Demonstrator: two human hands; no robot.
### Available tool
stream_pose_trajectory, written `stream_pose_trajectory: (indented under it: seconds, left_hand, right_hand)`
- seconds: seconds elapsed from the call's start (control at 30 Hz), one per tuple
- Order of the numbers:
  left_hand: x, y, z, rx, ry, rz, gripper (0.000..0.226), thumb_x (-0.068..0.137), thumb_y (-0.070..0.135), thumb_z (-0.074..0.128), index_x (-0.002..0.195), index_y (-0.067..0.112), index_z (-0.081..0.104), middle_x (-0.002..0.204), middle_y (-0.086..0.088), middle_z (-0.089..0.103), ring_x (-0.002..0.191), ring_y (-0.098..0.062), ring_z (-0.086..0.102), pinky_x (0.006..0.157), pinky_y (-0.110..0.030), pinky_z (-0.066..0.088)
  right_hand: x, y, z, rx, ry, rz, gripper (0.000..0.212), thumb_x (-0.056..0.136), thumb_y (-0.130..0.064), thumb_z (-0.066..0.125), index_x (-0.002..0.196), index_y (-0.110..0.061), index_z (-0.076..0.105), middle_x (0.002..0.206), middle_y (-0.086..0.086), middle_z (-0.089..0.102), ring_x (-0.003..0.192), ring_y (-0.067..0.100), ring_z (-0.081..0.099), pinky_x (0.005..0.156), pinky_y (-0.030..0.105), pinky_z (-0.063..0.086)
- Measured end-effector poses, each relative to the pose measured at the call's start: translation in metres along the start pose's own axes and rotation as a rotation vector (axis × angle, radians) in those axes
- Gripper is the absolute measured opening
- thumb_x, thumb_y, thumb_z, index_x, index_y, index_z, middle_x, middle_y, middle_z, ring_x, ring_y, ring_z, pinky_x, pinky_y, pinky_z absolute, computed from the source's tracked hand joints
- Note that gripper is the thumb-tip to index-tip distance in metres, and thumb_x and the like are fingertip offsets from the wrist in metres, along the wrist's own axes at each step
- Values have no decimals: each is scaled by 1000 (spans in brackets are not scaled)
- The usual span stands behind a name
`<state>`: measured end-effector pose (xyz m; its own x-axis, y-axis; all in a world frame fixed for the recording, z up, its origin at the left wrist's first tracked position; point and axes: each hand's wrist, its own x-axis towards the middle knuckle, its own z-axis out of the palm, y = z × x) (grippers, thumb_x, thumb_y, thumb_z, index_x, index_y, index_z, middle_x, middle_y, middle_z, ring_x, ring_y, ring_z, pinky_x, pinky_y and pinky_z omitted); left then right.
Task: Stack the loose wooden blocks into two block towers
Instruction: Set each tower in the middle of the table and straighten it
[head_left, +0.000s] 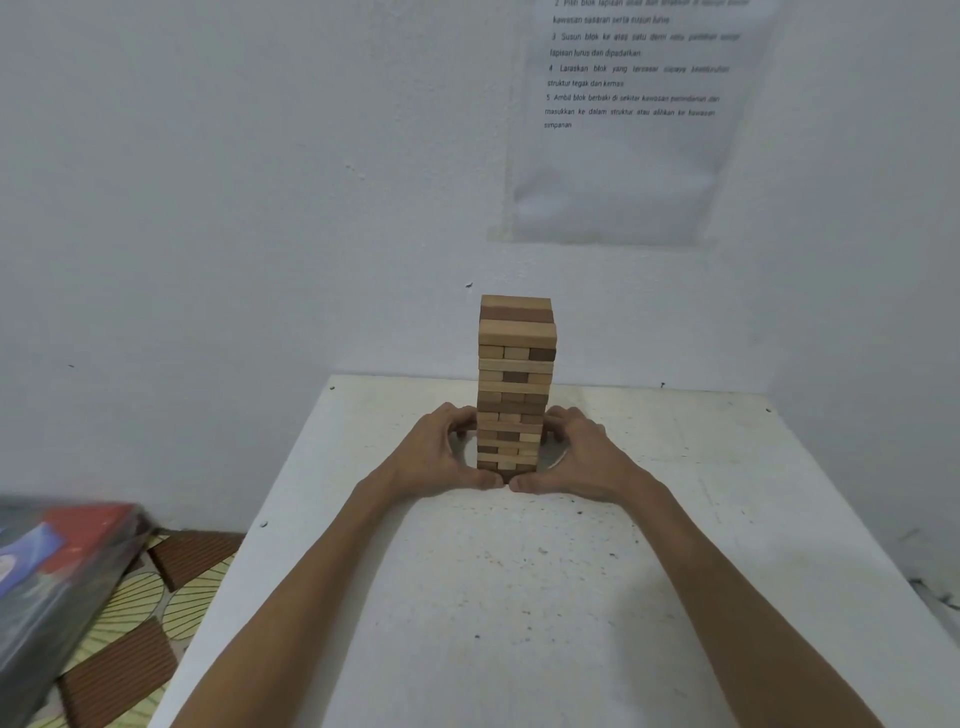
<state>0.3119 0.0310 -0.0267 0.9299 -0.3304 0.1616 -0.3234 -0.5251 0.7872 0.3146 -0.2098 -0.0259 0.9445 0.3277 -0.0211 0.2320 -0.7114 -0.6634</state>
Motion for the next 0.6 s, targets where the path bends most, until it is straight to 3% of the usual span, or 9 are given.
stream_pose_trajectory:
  seconds: [0.23,0.37,0.43,0.53,0.6]
  left_hand:
    - [1,-1,-1,-14,-15,-15,66,61,35,99,108,54,57,117,10,65,108,-7,61,93,-32,53]
    - [2,-4,-7,-30,-108,-63,92,56,48,99,135,46,52,133,19,59,124,0,54,103,-24,48]
    - [0,-8,-15,-33,-172,-100,102,63,47,96,148,44,41,145,24,52,134,6,45,109,-23,42]
    - [-7,-18,-22,-135,-158,-136,85,80,35,63,158,33,32,154,18,48,144,-3,41,118,-43,39]
    - [-15,-11,-15,-342,-55,-200,83,78,37,55,157,23,37,156,10,49,146,-11,41,121,-43,35]
  right_hand:
    - [1,1,-1,-27,-24,15,89,55,-76,83,131,-38,57,124,-15,53,121,15,49,108,48,41]
    - [-9,-1,-12,-70,-131,52,100,59,-66,86,144,-36,43,130,-17,47,121,7,45,102,35,41]
    - [-19,4,-24,105,-187,82,104,65,-54,80,154,-32,32,137,-19,47,128,4,45,103,30,42]
    - [-33,7,-27,478,-59,119,73,84,-41,59,153,-31,37,143,-17,51,135,5,46,106,33,44]
    - [-35,2,-13,618,120,154,49,103,-41,44,150,-25,45,145,-9,54,136,9,48,115,38,39]
